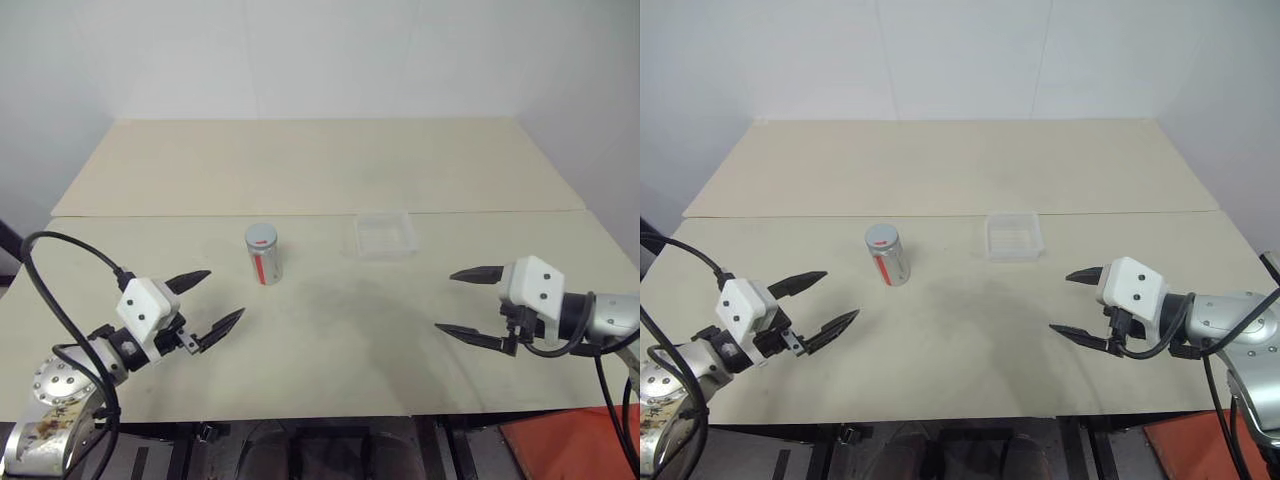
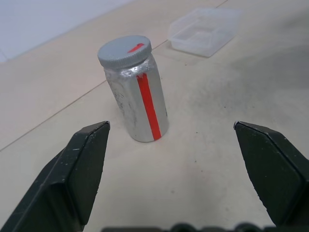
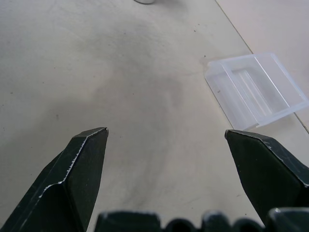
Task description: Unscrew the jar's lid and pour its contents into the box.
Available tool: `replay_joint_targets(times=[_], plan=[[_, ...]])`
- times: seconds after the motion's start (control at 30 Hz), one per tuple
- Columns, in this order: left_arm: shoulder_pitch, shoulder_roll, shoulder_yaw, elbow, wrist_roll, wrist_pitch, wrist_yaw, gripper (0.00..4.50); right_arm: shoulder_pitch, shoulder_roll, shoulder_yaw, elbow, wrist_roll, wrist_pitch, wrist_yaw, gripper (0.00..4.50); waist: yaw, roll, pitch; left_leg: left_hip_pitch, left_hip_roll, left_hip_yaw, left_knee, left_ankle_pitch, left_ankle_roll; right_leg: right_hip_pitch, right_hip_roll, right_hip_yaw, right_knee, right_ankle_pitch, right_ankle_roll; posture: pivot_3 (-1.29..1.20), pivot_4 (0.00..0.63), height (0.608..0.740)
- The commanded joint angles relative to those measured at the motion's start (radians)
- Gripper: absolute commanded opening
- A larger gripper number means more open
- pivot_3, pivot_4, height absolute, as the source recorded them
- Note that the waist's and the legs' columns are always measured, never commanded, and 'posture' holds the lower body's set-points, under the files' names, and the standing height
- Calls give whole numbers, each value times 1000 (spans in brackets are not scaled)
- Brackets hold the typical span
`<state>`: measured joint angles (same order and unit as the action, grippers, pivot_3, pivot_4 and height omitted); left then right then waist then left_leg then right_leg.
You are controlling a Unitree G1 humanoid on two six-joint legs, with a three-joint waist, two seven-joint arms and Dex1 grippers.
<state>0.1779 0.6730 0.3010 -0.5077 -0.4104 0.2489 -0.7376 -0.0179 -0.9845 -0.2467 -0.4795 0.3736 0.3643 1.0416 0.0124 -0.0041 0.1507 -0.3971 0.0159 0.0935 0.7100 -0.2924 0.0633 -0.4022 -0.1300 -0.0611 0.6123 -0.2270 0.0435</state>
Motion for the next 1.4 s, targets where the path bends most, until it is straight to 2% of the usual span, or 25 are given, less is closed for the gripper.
replay_joint_targets(times=[0.03, 0.6, 0.73, 0.83, 1.13, 1.4], plan=[[3, 5, 7, -36, -5, 5, 5, 4482, -4, 5, -11, -10, -6, -34, -7, 4500, 0, 0, 0, 0, 0, 0, 0, 0, 0, 0, 0, 0, 0, 0, 0, 0, 150, 740], [55, 52, 35, -45, -25, 7, -57, 4482, 15, 12, -8, -6, -13, -38, -13, 4500, 0, 0, 0, 0, 0, 0, 0, 0, 0, 0, 0, 0, 0, 0, 0, 0, 150, 740], [-27, -16, -36, 20, 67, -2, 65, 4482, 18, 24, 6, -14, -12, -34, -23, 4500, 4, 0, 0, 0, 0, 0, 0, 0, 0, 1, 0, 0, 0, 0, 0, 0, 150, 740], [-64, -111, -86, 58, 121, -39, 147, 4482, 6, 26, 18, -13, -10, -28, -28, 4500, 2, 0, 0, 1, -1, 0, 0, 0, 0, 1, 0, 0, 0, 0, 0, 0, 150, 740], [-94, -346, -189, 80, 241, -62, 377, 4482, -11, 26, 30, -16, -10, -12, -38, 4500, 1, -1, 0, 1, -1, 0, 0, 0, 0, 2, 0, 0, 0, 0, 1, 0, 150, 740], [-101, -424, -244, 122, 304, -117, 435, 4482, -24, 28, 51, -3, -24, -19, -49, 4500, 2, -1, 0, 0, 0, -1, 1, 0, 1, 2, 0, 0, 0, 0, 0, 0, 150, 740]])
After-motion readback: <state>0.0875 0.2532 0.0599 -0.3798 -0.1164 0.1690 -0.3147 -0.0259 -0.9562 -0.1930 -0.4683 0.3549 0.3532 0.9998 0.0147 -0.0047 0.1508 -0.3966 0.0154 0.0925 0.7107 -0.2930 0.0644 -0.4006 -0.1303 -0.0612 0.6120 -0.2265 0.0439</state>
